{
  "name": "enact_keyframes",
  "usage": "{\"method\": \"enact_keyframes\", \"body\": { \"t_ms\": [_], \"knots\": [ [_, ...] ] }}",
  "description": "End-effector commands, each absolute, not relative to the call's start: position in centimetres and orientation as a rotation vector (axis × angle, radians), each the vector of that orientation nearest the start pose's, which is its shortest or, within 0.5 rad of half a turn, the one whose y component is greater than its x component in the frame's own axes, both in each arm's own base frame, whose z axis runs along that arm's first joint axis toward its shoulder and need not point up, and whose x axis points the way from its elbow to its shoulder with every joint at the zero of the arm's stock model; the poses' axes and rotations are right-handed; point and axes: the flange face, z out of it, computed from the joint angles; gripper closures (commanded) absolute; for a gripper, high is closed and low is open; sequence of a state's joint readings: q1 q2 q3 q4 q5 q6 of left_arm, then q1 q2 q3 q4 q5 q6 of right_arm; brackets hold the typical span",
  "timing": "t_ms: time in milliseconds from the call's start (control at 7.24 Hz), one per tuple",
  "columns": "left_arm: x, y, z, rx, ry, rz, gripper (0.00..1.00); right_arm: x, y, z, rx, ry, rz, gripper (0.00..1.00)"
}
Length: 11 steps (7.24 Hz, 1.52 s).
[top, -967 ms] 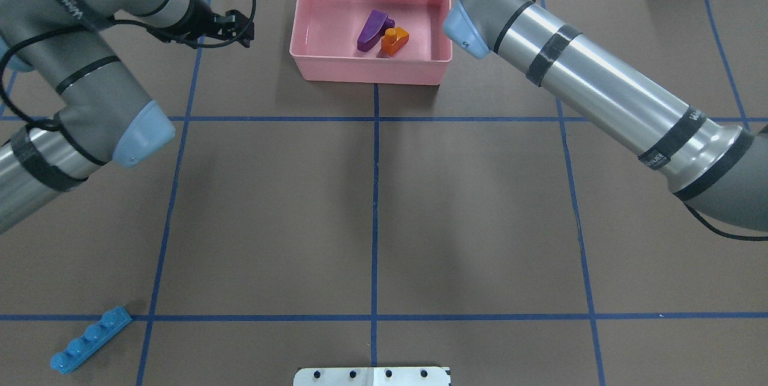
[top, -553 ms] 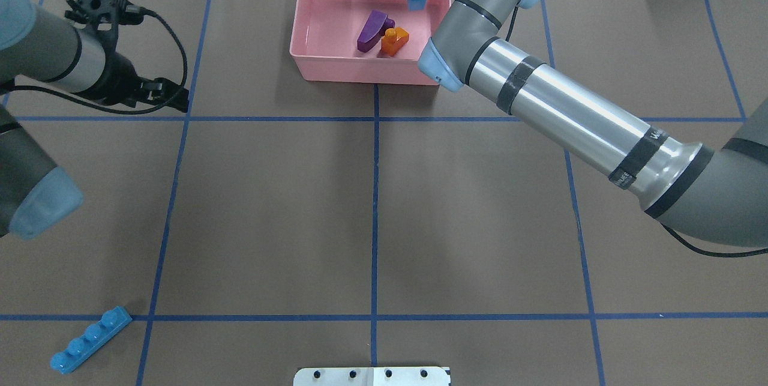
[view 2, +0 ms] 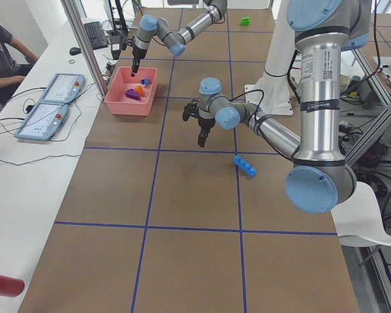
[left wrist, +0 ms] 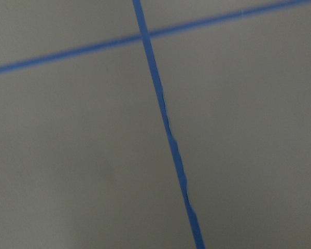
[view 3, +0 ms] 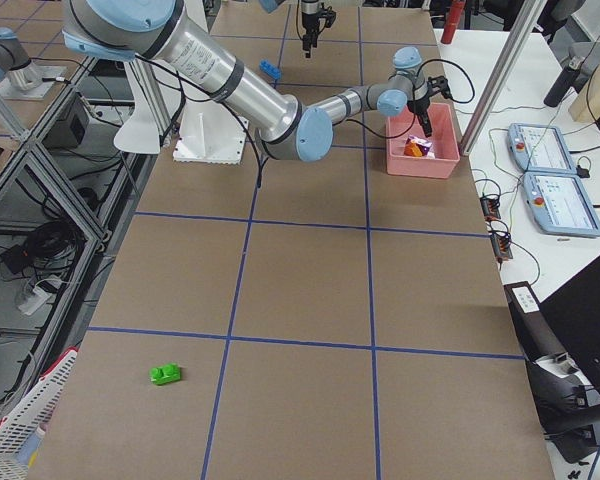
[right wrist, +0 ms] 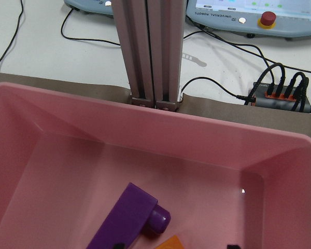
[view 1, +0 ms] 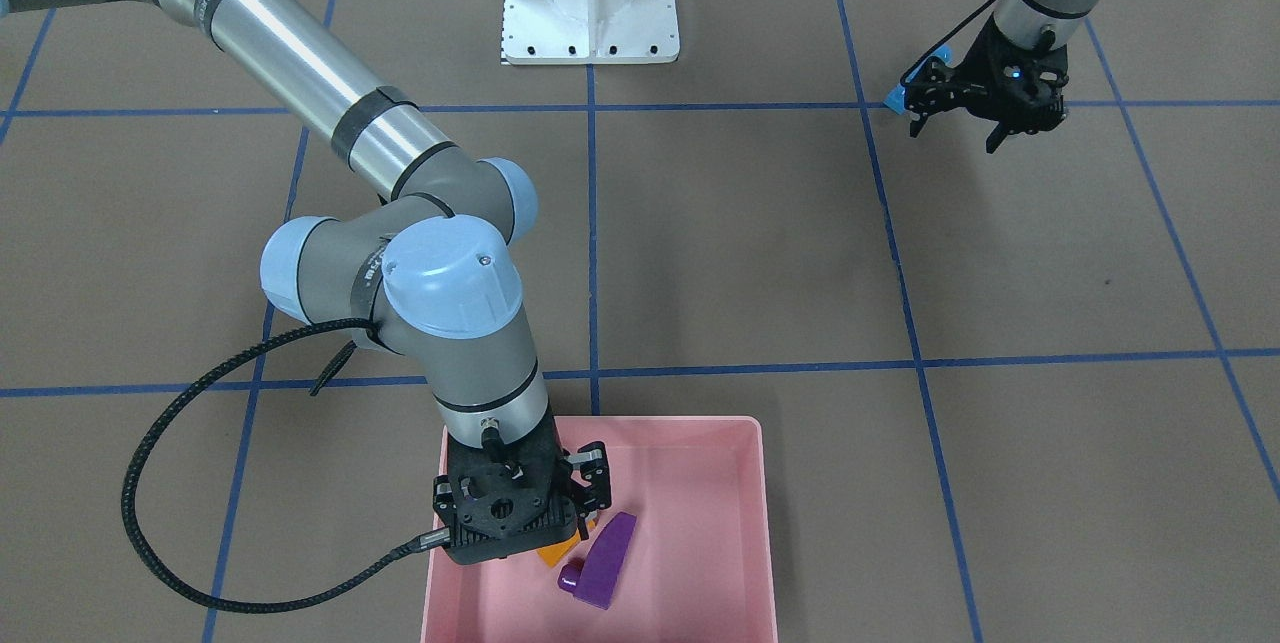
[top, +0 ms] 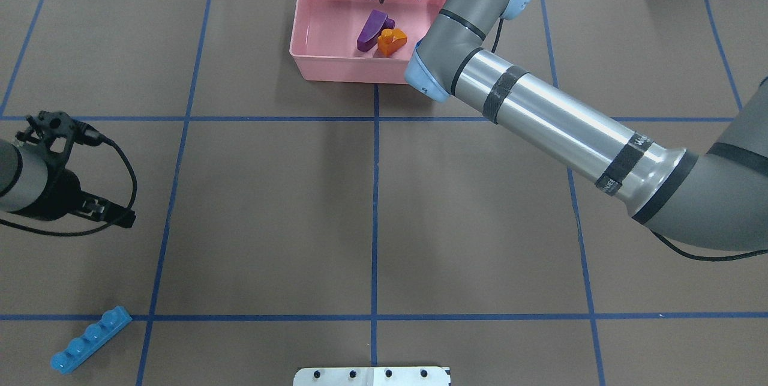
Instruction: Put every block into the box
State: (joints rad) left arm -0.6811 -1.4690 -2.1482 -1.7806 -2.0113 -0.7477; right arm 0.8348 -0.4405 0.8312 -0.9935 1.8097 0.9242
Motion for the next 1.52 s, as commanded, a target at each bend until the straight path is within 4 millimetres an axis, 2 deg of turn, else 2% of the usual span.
{"method": "enact_keyframes", "body": {
  "t_ms": [0,138,276,415,553,691,967,1244,1382],
  "knots": [
    [32.0,-28.4,43.8,0.103,0.714,0.432,0.0,-47.5,-72.4,13.0,0.359,-0.886,0.071,0.0],
    [32.3,-26.8,43.6,0.091,0.718,0.472,0.0,-44.3,-71.9,10.7,0.302,-0.851,0.093,0.0],
    [33.0,-25.7,43.8,0.078,0.714,0.5,0.0,-42.3,-71.2,9.6,0.229,-0.858,0.092,0.0],
    [33.3,-24.8,44.3,0.064,0.707,0.522,0.0,-39.5,-71.0,9.6,0.179,-0.863,0.11,0.0],
    [34.0,-23.8,44.8,0.046,0.699,0.549,0.0,-37.7,-70.8,10.2,0.172,-0.861,0.119,0.0],
    [33.5,-23.4,45.9,0.029,0.677,0.551,0.0,-35.7,-70.7,11.8,0.164,-0.874,0.122,0.0],
    [33.2,-22.5,47.1,0.004,0.652,0.566,0.0,-32.9,-68.5,14.1,0.169,-0.883,0.09,0.0],
    [34.6,-21.7,49.1,-0.027,0.624,0.59,0.0,-30.4,-67.5,14.5,0.184,-0.839,0.018,0.0],
    [35.7,-21.4,49.3,-0.034,0.624,0.605,0.0,-29.3,-67.1,14.5,0.174,-0.819,0.01,0.0]
  ]
}}
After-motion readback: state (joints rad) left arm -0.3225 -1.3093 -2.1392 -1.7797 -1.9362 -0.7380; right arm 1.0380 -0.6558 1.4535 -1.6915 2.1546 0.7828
